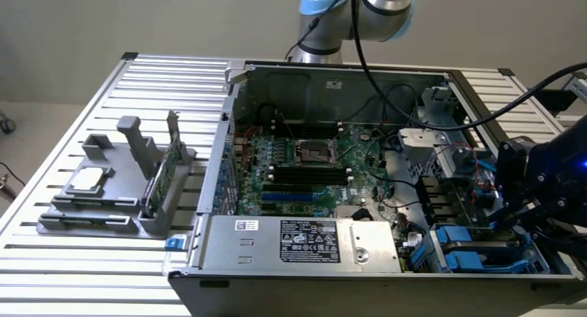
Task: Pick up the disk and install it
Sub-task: 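Insert the first disk wire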
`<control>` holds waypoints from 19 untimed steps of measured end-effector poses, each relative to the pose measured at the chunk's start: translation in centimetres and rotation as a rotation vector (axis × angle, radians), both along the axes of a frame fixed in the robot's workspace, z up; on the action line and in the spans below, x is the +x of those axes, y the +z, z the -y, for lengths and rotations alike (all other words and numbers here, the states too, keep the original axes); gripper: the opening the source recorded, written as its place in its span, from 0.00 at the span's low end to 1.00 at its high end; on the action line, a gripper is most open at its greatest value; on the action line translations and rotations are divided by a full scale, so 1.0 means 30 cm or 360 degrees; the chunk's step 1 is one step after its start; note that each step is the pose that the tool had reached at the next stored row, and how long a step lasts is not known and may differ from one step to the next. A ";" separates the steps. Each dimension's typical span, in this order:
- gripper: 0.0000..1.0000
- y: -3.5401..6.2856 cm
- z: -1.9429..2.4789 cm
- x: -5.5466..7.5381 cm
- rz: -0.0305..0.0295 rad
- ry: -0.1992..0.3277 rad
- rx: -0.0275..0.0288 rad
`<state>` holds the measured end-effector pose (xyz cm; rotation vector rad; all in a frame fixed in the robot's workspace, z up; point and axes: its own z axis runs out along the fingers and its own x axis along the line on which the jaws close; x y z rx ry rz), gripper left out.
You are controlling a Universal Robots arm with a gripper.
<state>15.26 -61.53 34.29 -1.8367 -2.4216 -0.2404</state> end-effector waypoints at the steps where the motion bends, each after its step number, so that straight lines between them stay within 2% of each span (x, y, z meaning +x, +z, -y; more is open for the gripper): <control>1: 0.16 0.000 0.000 -0.001 0.00000 -0.0010 -0.00015; 19: 0.16 -0.008 0.000 -0.020 -0.00001 -0.0239 -0.00346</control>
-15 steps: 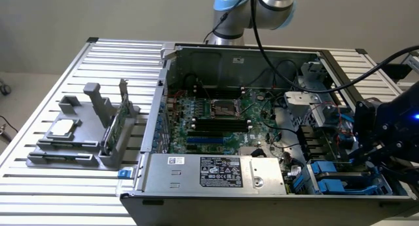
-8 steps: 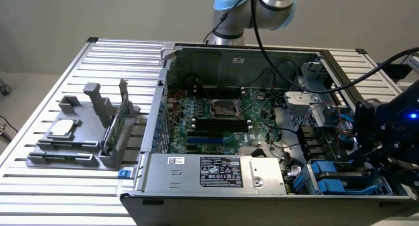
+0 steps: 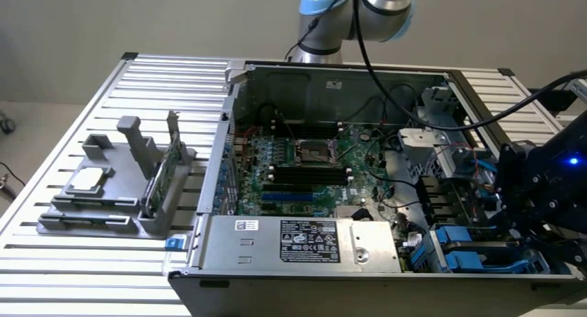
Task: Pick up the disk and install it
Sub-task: 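Insert the first disk wire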
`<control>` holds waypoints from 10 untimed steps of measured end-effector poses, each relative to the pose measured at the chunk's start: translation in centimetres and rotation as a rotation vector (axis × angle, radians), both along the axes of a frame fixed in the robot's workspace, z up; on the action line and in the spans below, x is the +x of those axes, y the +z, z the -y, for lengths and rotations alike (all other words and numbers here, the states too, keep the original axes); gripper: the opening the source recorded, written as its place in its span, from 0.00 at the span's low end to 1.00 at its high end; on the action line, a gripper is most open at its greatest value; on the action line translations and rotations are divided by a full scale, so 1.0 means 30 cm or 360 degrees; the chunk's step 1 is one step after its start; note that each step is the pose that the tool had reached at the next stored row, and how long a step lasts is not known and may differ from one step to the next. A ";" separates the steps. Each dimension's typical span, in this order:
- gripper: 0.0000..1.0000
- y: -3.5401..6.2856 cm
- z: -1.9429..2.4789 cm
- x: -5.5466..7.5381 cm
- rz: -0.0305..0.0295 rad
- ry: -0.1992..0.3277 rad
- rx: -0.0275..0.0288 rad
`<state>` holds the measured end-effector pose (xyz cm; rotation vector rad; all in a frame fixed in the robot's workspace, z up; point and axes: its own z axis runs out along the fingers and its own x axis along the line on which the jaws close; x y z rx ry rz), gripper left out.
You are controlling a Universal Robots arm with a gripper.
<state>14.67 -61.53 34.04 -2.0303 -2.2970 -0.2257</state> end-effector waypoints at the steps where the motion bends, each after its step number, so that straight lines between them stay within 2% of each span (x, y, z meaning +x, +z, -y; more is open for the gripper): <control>1: 0.16 0.000 0.000 0.000 0.00000 -0.0014 -0.00020; 6: 0.16 -0.002 0.000 -0.006 0.00000 -0.0077 -0.00142; 10: 0.16 -0.002 0.000 -0.008 0.00004 -0.0077 -0.00150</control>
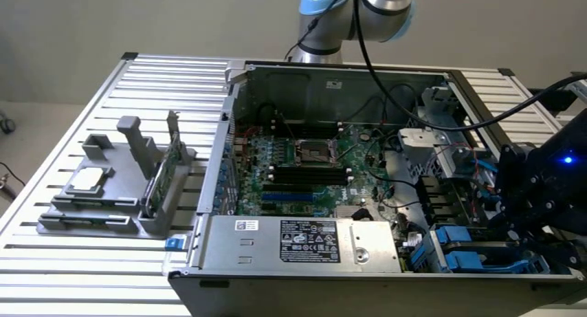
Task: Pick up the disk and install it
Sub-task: 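Insert the first disk wire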
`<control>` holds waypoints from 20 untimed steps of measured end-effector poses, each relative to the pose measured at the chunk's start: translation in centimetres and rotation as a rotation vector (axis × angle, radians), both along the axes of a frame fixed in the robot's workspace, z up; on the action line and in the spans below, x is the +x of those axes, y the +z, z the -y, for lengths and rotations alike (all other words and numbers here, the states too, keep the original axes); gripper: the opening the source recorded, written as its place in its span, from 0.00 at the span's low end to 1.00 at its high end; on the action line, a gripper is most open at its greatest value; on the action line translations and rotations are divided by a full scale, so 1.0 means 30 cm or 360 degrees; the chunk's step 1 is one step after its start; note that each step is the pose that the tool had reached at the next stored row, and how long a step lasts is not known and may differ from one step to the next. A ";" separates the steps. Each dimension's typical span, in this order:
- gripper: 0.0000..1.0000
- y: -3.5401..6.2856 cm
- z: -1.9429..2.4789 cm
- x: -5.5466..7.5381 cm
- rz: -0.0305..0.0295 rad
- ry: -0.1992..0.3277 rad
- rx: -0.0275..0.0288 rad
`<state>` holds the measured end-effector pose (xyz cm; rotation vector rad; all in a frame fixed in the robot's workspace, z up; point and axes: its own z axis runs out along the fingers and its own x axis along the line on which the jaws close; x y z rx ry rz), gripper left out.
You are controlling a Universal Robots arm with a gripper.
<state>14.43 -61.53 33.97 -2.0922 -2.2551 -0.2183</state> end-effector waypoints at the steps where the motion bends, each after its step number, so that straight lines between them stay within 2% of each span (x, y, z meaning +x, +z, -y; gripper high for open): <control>1: 0.16 0.000 0.000 0.000 0.00000 -0.0001 0.00002; 9: 0.16 0.000 -0.001 -0.017 0.00003 -0.0095 0.00001; 14: 0.16 0.000 -0.026 -0.018 0.00025 -0.0104 -0.00002; 20: 0.16 0.000 -0.028 -0.017 0.00064 -0.0133 0.00000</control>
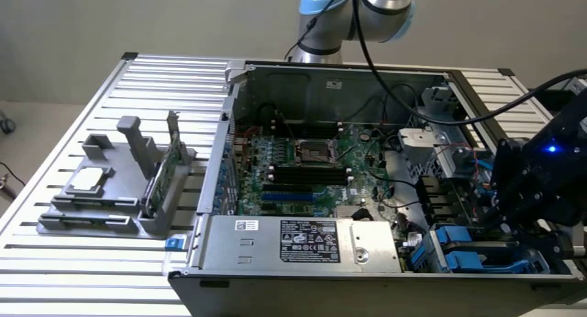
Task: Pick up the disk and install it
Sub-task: 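Insert the first disk wire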
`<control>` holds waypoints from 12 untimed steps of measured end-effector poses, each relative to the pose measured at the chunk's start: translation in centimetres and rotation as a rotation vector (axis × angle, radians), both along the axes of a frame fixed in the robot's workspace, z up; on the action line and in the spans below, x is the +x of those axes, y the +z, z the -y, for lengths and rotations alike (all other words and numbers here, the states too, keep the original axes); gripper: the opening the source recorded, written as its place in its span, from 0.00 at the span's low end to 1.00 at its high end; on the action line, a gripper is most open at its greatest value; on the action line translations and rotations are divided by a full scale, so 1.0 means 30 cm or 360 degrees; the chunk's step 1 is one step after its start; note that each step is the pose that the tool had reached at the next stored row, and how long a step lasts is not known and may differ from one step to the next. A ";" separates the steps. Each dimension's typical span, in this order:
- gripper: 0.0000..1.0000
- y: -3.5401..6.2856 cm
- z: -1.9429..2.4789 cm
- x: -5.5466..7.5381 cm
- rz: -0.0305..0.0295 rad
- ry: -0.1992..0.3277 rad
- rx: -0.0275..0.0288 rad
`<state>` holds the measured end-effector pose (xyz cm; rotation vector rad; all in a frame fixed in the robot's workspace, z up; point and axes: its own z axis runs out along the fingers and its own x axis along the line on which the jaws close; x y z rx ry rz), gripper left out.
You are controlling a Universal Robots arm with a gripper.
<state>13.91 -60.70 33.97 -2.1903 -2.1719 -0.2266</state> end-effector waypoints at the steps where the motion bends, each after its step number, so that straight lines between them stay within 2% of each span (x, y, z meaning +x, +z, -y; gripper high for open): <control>1: 0.16 0.000 0.000 0.000 0.00013 -0.0007 0.00001; 12: 0.16 -0.003 0.003 0.000 0.00172 -0.0048 0.00001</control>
